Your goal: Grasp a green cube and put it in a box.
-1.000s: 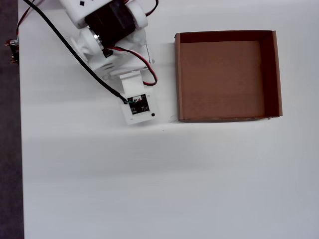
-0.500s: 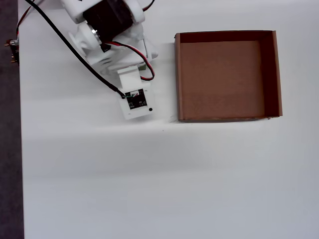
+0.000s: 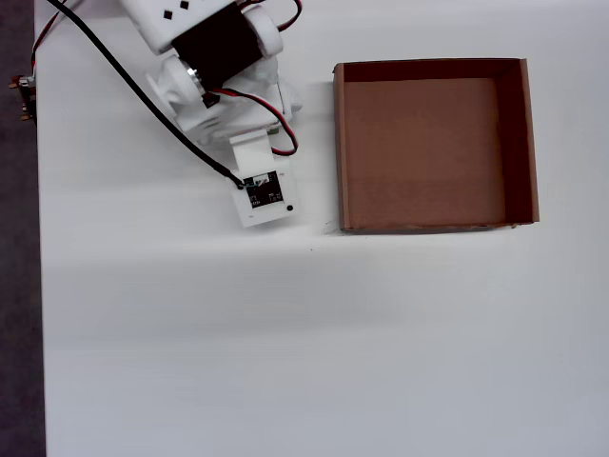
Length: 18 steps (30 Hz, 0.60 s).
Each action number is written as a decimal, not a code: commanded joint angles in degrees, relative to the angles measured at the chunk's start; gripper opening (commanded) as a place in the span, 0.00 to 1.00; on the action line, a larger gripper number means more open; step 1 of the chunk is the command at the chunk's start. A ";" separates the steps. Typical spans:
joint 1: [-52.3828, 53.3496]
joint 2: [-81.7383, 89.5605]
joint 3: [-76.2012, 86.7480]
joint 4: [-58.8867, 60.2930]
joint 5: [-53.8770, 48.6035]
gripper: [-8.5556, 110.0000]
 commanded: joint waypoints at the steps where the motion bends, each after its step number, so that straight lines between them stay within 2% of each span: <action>1: -0.53 0.35 0.00 -0.35 0.09 0.33; 18: -0.62 -0.44 1.67 0.18 0.09 0.33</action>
